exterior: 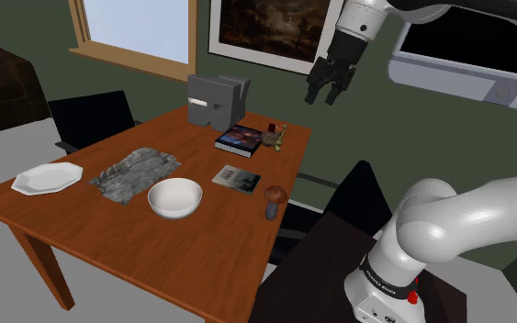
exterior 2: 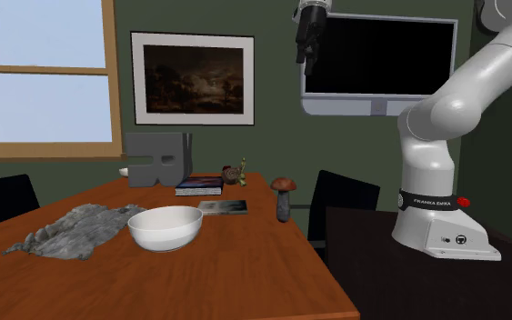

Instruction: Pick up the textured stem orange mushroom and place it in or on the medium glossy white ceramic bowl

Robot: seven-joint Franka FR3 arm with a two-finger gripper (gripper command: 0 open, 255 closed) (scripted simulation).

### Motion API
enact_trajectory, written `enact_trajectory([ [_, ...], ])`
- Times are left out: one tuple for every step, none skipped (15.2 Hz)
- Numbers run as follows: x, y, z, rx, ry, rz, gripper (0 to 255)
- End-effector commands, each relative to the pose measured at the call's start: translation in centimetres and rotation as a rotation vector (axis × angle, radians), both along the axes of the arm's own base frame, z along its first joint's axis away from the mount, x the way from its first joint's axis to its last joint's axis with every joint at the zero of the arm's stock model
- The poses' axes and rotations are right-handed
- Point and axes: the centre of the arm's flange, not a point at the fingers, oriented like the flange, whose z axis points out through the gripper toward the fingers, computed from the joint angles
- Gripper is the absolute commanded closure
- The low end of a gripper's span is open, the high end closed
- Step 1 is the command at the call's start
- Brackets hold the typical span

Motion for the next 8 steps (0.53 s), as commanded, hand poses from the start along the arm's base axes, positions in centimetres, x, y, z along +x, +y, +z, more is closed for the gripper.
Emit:
enact_trajectory([
  [0.0, 0.0, 0.0, 0.0, 0.0, 0.0, 0],
  [0.8, -0.5, -1.1, 0.012, 0.014, -0.003, 0],
  [1.5, -1.0, -2.3, 0.025, 0.028, -0.005, 0],
  [2.2, -1.4, -3.5, 0.037, 0.042, -0.008, 0],
  [2.9, -1.9, -4.7, 0.049, 0.056, -0.01, 0],
  [3.6, -2.3, -5.9, 0.061, 0.07, -0.013, 0],
  [4.3, -2.7, -7.1, 0.074, 0.084, -0.015, 0],
  [4.9, -3.2, -8.4, 0.086, 0.098, -0.018, 0],
])
